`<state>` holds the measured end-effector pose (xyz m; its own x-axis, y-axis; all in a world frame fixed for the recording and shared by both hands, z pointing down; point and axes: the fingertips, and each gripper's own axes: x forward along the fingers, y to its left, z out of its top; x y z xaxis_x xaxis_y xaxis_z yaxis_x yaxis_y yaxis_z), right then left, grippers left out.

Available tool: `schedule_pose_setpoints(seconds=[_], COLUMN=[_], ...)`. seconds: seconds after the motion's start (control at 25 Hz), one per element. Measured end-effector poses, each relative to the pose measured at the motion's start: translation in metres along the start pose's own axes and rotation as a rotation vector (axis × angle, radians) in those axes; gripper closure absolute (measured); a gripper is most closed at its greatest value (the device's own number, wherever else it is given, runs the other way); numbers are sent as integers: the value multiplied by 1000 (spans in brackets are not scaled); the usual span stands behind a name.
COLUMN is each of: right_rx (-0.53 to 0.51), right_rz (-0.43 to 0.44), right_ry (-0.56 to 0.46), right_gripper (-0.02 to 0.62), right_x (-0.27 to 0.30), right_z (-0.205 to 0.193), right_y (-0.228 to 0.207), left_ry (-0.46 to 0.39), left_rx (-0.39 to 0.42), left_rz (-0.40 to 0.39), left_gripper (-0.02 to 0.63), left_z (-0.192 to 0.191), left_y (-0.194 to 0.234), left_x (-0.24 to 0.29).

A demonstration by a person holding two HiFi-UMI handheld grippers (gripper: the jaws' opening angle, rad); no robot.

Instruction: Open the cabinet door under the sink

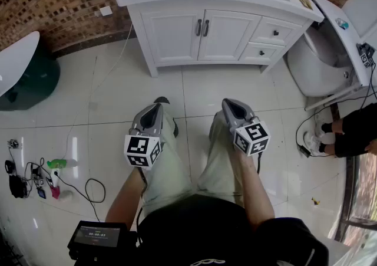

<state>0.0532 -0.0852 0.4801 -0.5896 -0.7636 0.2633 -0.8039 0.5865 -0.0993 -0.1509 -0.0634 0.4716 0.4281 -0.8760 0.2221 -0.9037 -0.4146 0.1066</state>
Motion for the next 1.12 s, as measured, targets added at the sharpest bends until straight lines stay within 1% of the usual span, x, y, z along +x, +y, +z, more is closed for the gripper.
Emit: schedule_pose_setpoints(seconds=[0.12,0.28,0.44,0.52,0.56,0.6,0.72,0.88,1.04,1.12], right_rx=[-17,-14,-90,-105,-100,-93,-76,-60,-43,-48], right_rz=[-11,-13,-56,-72,-78,-85,-113,-142,-160,-164], right_ry=[-8,-13,-8,-5,-3,-1,9,42,71,89], right_gripper=[603,603,603,602,531,503,502,502,502,502], right_x=[32,81,133,159,172,185,219,262,300,319], right_z=[6,13,19,24,26,28,32,30,25,23], right_y=[-14,-36,-69,-88,-98,-108,-139,-174,-197,-205], left_ry=[2,15,30,28,26,24,18,5,4,-2], left_rx=[-2,5,0,4,10,17,28,20,22,11], left_rz=[3,8,14,14,15,18,25,24,27,25], left_gripper=[589,589,589,589,589,589,589,589,589,589], left_z=[8,16,23,29,33,36,46,57,65,69], left_y=[15,37,62,72,76,80,93,112,129,136], left_x=[26,64,99,114,120,126,144,164,181,188])
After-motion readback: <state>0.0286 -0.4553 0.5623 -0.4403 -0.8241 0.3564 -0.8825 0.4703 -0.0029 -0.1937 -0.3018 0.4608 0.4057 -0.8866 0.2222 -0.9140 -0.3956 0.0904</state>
